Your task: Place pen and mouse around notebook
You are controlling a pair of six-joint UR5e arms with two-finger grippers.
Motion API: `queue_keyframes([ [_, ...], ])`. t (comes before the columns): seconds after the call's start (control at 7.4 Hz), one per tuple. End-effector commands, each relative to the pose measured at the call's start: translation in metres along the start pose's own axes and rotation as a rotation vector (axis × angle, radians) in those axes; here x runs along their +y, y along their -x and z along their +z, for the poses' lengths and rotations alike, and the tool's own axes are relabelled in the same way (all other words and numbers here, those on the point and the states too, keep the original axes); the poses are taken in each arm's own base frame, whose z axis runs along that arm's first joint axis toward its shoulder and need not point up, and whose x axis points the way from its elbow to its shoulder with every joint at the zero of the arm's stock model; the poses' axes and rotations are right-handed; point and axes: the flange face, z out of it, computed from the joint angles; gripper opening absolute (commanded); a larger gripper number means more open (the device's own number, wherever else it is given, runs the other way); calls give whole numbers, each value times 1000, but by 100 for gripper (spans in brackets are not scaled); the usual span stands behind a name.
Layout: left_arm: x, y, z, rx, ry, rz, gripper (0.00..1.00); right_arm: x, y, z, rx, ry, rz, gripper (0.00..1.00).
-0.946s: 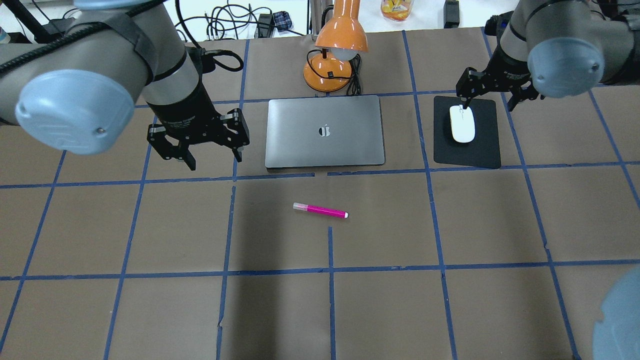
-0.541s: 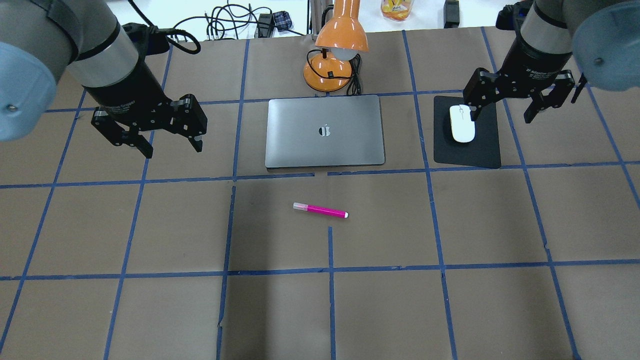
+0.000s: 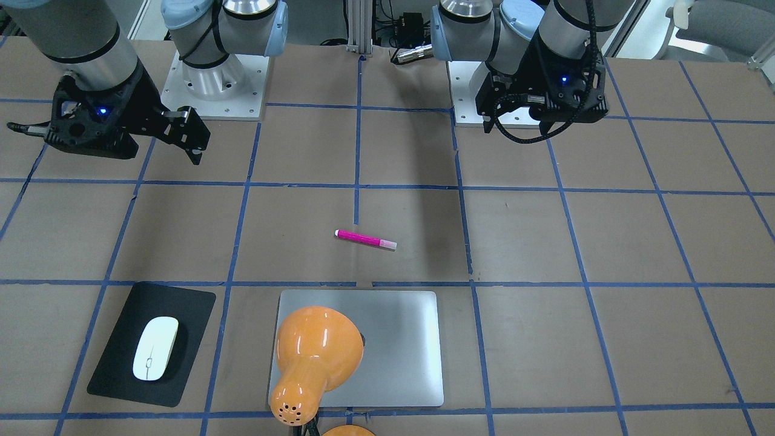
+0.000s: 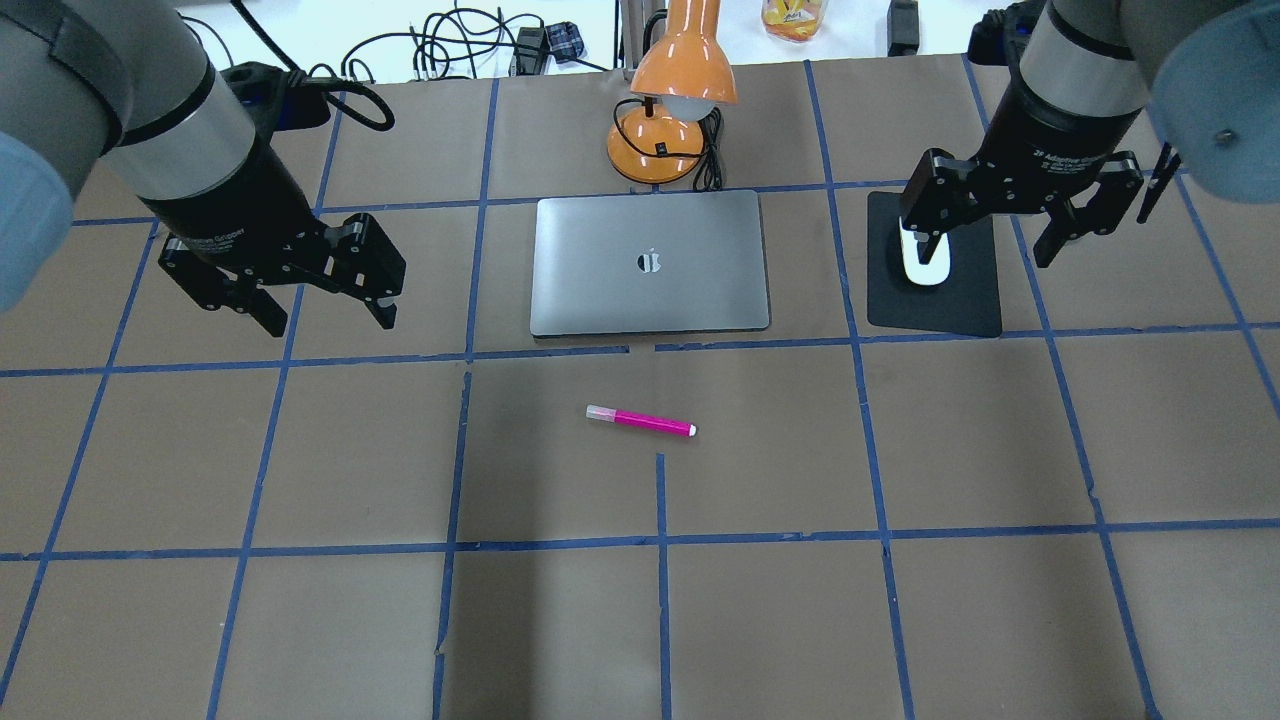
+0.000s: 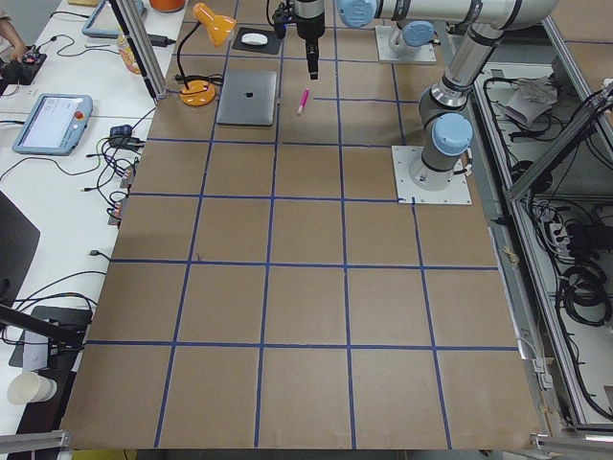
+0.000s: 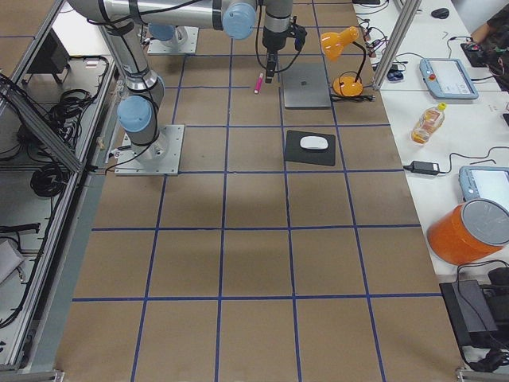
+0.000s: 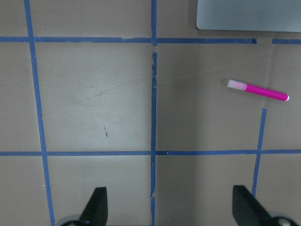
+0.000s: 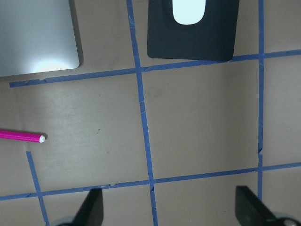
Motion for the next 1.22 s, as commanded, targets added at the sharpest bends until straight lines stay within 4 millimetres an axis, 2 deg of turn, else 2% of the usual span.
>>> queue_keyframes([
  [0.0, -9, -2, 3, 1, -37, -3, 100, 3, 4, -5, -7, -20, 7, 100],
  [0.27, -7, -2, 8, 1, -24, -1, 100, 7, 2, -7, 2, -23, 16, 100],
  [0.41, -7, -1, 13, 0, -18, 0, 100, 16, 3, -18, 2, -44, 11, 100],
  [1.08, -19, -1, 5, 5, -27, -30, 100, 24, 3, -21, 0, -47, 11, 100],
])
